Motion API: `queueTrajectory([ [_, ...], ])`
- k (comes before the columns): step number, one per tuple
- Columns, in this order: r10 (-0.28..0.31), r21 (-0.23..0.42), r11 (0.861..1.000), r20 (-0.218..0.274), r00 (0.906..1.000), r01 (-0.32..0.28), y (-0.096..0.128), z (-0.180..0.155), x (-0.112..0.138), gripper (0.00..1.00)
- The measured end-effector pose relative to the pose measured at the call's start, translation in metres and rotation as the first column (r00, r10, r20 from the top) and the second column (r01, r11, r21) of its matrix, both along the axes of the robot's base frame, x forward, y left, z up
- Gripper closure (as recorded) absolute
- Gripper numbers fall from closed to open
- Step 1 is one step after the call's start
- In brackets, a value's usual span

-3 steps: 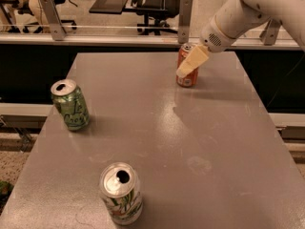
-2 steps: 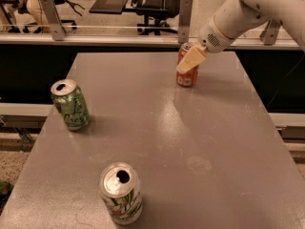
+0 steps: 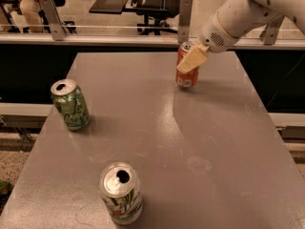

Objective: Move coke can near 7up can

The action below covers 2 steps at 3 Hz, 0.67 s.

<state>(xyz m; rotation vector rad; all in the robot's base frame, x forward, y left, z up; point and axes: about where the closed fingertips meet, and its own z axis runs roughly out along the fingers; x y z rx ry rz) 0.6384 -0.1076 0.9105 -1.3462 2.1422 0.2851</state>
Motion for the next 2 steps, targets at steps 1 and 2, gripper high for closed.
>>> queueTrajectory([
  [1, 0.062, -0.003, 0.998, 0.007, 0.998, -0.062, 0.003, 0.013, -0.034, 1.0],
  [2, 0.137, -0.011, 0.991, 0.011, 0.9906, -0.137, 0.006, 0.027, -0.08, 1.0],
])
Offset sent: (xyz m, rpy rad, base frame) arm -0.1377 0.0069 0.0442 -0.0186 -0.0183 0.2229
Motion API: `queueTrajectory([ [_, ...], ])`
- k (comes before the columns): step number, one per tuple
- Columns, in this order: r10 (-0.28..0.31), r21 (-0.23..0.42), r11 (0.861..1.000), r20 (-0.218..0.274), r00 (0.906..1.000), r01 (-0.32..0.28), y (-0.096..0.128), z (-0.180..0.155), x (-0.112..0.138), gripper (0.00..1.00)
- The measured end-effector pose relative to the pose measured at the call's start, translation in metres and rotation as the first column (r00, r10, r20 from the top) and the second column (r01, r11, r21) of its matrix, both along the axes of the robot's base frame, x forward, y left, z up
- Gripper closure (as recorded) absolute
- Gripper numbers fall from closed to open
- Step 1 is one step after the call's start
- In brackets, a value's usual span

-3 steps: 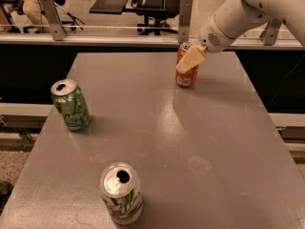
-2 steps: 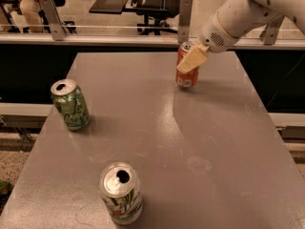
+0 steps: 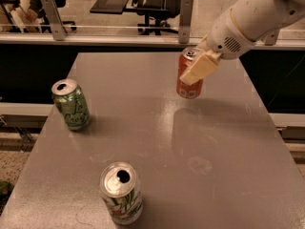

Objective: Move coke can near 7up can

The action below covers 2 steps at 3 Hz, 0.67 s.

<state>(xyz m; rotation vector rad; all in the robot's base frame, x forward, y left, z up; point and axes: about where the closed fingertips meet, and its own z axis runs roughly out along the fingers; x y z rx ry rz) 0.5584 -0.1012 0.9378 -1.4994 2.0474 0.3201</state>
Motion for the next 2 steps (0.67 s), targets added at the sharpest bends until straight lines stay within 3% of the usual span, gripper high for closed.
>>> queueTrajectory([
  [1, 0.072, -0.002, 0.997, -0.007, 0.9974, -0.072, 0.006, 0.005, -0.044, 1.0],
  [2, 0.164, 0.005, 0.986, -0.016, 0.9864, -0.164, 0.014, 0.006, -0.079, 1.0],
])
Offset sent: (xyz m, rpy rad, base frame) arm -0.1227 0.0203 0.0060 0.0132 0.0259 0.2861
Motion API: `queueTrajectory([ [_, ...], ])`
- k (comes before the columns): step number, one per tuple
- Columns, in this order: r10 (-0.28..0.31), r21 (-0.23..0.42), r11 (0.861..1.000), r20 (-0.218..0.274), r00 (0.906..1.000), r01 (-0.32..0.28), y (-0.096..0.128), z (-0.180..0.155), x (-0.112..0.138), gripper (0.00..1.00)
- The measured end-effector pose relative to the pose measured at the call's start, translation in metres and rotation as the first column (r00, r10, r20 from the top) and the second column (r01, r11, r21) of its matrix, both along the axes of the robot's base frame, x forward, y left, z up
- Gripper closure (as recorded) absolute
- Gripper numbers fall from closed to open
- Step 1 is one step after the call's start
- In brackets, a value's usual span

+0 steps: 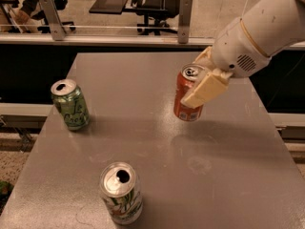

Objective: Move coke can near 7up can

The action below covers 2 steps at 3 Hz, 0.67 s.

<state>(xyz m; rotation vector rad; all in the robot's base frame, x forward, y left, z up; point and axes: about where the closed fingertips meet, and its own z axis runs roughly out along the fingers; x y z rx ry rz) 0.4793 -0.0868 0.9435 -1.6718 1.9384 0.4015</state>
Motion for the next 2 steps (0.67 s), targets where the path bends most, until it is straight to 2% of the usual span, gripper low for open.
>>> queueTrajectory([
  [1, 0.075, -0.026, 0.997, -0.035, 0.9966, -0.076, 0.0053, -0.0026, -0.0224, 1.0],
  [2, 0.089, -0.032, 0.995, -0.045, 0.995, -0.091, 0.0053, -0.0036, -0.0267, 1.0],
])
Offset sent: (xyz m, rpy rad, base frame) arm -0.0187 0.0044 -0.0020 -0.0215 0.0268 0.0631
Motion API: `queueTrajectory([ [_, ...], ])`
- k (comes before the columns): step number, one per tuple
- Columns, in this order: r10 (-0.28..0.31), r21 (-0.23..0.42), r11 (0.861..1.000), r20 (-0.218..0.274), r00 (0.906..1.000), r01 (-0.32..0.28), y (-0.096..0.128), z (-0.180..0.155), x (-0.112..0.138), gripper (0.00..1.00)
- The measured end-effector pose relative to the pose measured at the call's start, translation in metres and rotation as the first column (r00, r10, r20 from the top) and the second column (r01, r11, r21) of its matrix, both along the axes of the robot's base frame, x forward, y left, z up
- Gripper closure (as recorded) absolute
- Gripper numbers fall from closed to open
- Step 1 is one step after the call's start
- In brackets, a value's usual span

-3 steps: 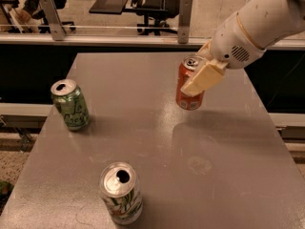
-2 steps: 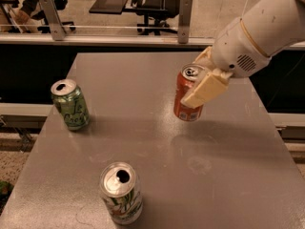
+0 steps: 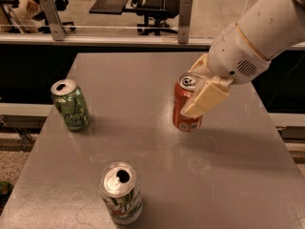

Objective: Move coke can near 7up can

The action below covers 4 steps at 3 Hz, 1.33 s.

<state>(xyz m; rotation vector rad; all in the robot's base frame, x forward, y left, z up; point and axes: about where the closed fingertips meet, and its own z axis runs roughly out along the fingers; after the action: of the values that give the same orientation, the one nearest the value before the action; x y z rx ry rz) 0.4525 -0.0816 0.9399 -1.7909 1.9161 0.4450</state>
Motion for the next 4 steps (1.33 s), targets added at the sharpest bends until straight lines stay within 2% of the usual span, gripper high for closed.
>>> queueTrajectory([
  [1, 0.019, -0.023, 1.0, 0.015, 0.9997, -0.019, 0.004, -0.001, -0.007, 1.0],
  [2, 0.059, -0.044, 0.997, 0.038, 0.9976, -0.057, 0.011, -0.002, -0.027, 1.0],
  [3, 0.105, -0.042, 0.994, 0.063, 0.9925, -0.102, 0.018, -0.004, -0.057, 1.0],
  [4, 0.15, -0.029, 0.988, 0.056, 0.9871, -0.149, 0.025, -0.015, -0.082, 1.0],
])
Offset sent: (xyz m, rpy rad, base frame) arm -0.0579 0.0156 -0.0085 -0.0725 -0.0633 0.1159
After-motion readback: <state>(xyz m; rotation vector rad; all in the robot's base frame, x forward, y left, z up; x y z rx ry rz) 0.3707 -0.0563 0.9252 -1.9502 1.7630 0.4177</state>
